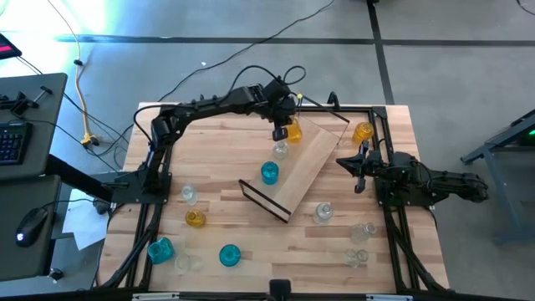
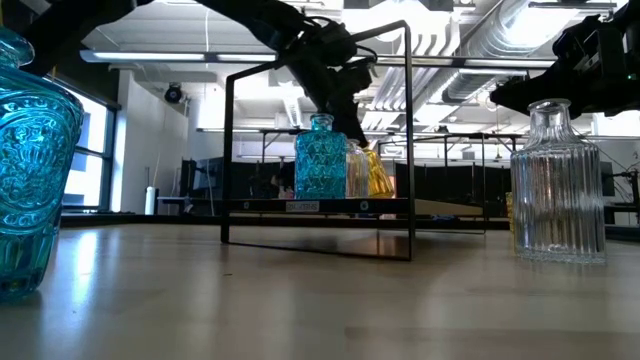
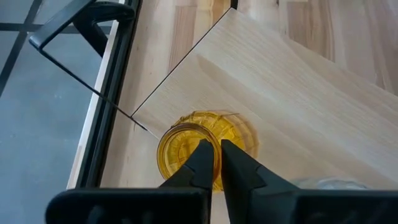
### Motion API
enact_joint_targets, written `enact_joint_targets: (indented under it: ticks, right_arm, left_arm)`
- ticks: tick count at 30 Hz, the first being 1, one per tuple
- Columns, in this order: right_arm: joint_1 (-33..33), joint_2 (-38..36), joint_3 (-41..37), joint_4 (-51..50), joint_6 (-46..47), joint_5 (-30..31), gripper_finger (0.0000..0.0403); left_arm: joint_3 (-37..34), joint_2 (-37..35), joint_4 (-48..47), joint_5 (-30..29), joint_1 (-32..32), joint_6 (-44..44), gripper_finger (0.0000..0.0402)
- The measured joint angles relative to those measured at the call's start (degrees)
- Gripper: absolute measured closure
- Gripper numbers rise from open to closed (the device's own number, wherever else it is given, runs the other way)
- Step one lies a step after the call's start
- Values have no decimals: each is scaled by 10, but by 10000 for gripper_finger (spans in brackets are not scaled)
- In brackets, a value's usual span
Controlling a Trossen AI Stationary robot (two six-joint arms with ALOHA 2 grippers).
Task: Sort vases onto shelf
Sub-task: Put the middle top left yellow vase on the shelf, then put the top yellow vase on the shelf and align with the other yellow vase
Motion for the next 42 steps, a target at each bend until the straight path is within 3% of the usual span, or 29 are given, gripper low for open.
enact_joint_targets:
  ticks: [14,29,42]
  right_arm:
    - [0,0,0,0,0,0,402]
    - [0,0,0,0,0,0,402]
    - [0,0,0,0,0,0,402]
  left_arm:
    - [0,0,9,0,-14,0,337]
    - [-1,0,47,0,-34,-10,330]
    - [110,-30,5,1,-75,1,330]
